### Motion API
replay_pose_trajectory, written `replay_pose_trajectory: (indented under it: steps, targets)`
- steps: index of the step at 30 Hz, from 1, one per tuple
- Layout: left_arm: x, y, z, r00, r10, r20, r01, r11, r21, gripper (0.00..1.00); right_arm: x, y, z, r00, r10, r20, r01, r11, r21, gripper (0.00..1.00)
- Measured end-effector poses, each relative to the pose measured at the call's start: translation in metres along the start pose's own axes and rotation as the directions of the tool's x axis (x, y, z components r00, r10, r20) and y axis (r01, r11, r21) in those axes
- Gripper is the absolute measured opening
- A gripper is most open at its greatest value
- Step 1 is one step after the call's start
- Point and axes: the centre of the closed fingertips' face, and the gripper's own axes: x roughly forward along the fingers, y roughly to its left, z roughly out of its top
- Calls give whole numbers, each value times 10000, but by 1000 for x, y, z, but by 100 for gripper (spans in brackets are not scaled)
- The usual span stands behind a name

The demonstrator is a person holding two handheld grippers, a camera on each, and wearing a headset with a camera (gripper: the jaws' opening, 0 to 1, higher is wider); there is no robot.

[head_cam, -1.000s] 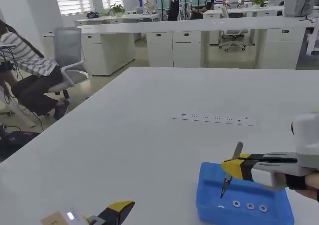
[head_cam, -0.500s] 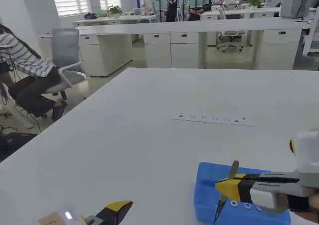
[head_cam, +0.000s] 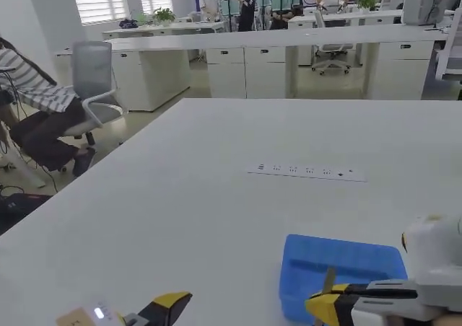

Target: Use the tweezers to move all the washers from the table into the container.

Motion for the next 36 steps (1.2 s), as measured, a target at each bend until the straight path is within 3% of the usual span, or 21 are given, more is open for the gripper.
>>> replay_pose_trajectory:
  steps: [15,23,29,32,36]
  targets:
    - [0,-1,0,10000,-12,-16,12,10000,17,87,4,1,-13,9995,-30,-321,23,9997,-233,3]
    - [-1,-1,0,10000,-8,-47,8,10000,44,86,6,9,-17,9990,-6,-443,-38,9952,-982,3]
    - [0,-1,-1,10000,-4,-85,5,10000,83,86,9,22,-21,9978,87,-654,-247,9686,-2475,3]
    - [0,-1,0,10000,9,-85,-8,10000,92,86,10,30,-25,9974,175,-704,-400,9423,-3323,3]
    - [0,-2,-1,9999,-5,-100,6,9999,119,86,10,35,-28,9969,138,-778,-401,9369,-3472,3]
